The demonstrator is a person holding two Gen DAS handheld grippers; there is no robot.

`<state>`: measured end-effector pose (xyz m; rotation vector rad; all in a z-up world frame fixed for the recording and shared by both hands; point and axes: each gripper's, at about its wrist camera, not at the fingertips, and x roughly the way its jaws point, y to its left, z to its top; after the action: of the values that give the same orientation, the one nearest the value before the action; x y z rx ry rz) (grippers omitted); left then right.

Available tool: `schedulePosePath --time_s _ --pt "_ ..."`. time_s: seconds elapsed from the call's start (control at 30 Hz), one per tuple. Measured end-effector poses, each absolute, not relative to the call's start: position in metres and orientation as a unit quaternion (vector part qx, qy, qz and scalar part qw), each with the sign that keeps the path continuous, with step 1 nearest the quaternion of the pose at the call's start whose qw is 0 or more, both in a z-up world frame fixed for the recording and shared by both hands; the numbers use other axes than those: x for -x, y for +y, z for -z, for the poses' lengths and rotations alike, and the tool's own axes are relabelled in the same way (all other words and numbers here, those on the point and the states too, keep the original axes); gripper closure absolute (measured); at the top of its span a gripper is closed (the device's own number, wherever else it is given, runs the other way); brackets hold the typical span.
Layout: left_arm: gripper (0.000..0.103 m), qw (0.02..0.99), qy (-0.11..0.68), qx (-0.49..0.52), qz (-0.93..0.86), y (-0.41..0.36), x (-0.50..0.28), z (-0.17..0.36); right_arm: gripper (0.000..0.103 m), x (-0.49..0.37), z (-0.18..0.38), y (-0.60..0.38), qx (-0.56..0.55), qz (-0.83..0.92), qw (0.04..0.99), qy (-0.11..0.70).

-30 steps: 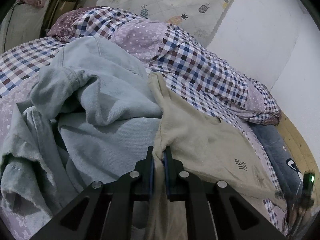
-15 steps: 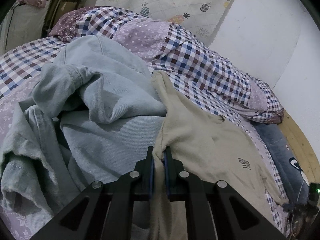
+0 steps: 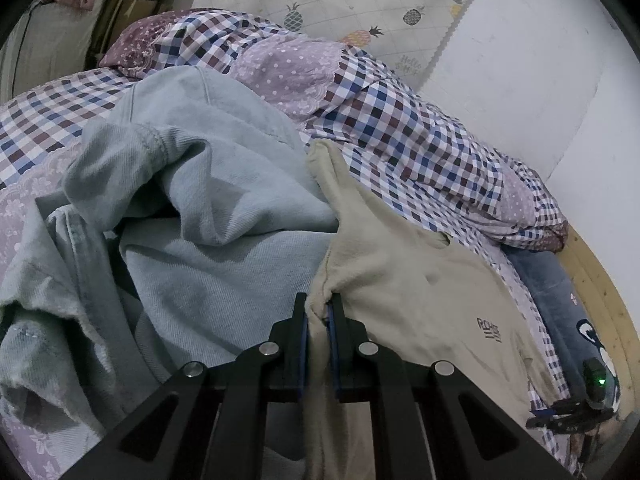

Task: Fold clothes

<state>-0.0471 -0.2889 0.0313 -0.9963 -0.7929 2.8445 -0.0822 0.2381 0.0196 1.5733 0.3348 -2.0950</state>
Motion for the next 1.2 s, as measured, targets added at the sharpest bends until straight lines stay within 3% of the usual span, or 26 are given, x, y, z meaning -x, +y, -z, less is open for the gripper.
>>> schedulePosePath --time_s 0.53,0.7,0.8,1.03,1.13,1.2 --pt "0.095 0.004 -0.277 0.305 -0.911 -0.294 0.044 -0.034 0.1 0.098 -0.218 0.153 -0.407 0.838 0.267 0.246" --pt "0.095 0.001 -0.284 0.302 -0.91 -0.295 0.044 -0.033 0.1 0.109 -0.262 0.137 -0.374 0.853 0.269 0.247" --pt "0.095 -0.001 -0.287 0.299 -0.91 -0.295 0.043 -0.033 0.099 0.141 -0.238 0.148 -0.422 0.845 0.243 0.222" --pt "0.095 -0.005 -0.283 0.295 -0.913 -0.292 0.042 -0.035 0.099 0.241 -0.09 0.198 -0.567 0.797 0.134 0.157" --pt "0.095 -0.006 -0.28 0.295 -0.914 -0.292 0.043 -0.035 0.093 0.253 -0.064 0.209 -0.57 0.806 0.111 0.111" --pt "0.095 -0.007 -0.279 0.296 -0.914 -0.292 0.044 -0.035 0.076 0.245 -0.066 0.22 -0.554 0.825 0.094 0.067"
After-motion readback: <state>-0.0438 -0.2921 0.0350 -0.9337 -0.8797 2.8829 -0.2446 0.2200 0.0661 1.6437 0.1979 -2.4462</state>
